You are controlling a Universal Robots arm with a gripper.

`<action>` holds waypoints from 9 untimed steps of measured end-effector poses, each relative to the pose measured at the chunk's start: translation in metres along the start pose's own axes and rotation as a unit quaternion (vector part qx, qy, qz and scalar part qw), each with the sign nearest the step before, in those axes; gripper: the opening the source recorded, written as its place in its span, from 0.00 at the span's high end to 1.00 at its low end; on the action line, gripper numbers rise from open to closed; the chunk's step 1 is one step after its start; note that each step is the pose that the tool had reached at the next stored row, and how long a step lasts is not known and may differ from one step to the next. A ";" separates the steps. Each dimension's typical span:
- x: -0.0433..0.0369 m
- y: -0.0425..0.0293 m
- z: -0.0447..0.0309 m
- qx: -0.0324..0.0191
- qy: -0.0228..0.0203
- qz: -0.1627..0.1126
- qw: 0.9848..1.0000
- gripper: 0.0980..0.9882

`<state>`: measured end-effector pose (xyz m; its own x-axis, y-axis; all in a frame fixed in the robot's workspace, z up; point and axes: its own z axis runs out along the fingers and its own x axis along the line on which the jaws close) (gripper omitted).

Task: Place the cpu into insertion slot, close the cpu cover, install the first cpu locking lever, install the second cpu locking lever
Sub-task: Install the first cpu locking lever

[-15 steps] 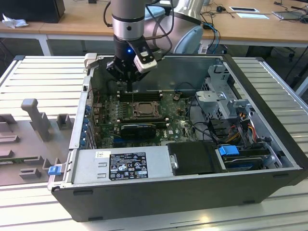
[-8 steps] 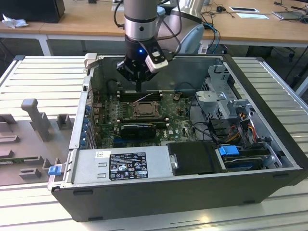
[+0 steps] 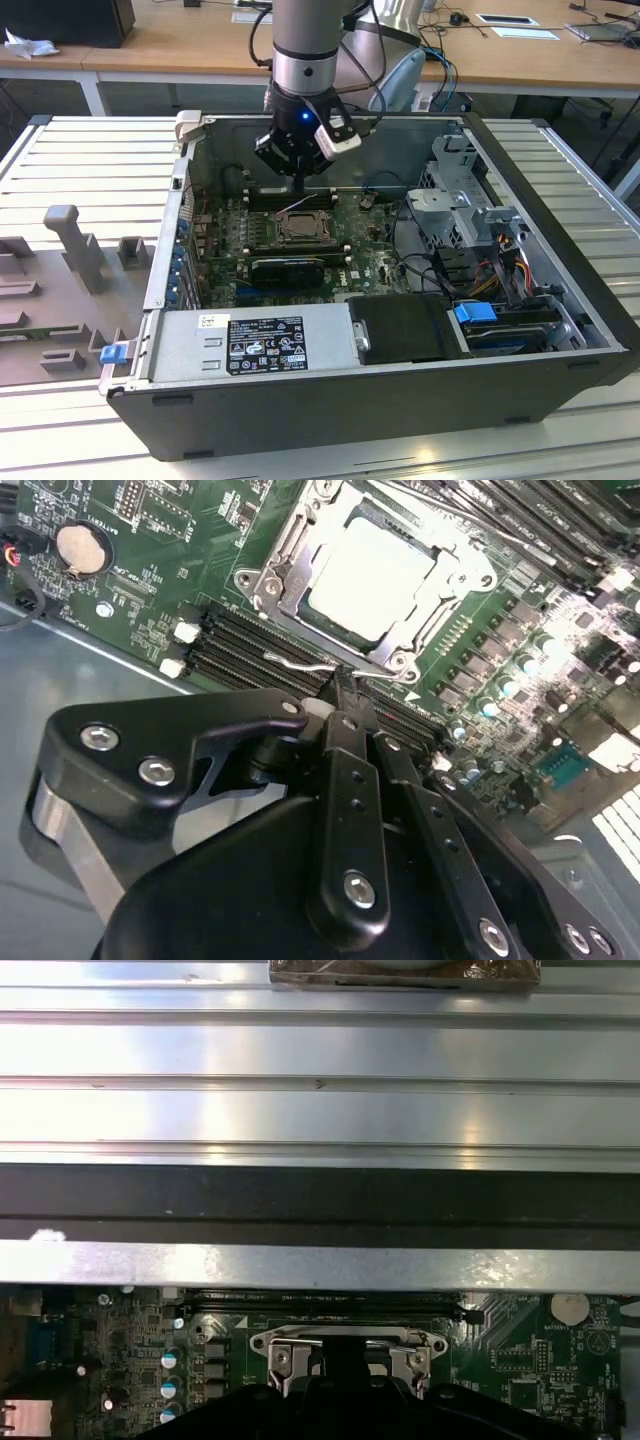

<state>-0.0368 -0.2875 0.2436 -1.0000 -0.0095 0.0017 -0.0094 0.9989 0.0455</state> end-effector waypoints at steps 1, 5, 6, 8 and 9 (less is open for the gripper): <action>-0.0007 0.0001 0.0022 0.000 0.000 0.000 1.000 0.99; -0.0022 0.0046 0.0082 0.000 0.000 -0.001 1.000 0.99; -0.0034 0.0072 0.0105 -0.001 0.000 -0.001 1.000 0.99; -0.0052 0.0101 0.0138 -0.001 0.000 -0.001 1.000 0.99; -0.0059 0.0110 0.0152 -0.001 0.000 -0.001 1.000 0.99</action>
<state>-0.0310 -0.2758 0.2289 -0.9999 -0.0115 0.0017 -0.0114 0.9988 0.0467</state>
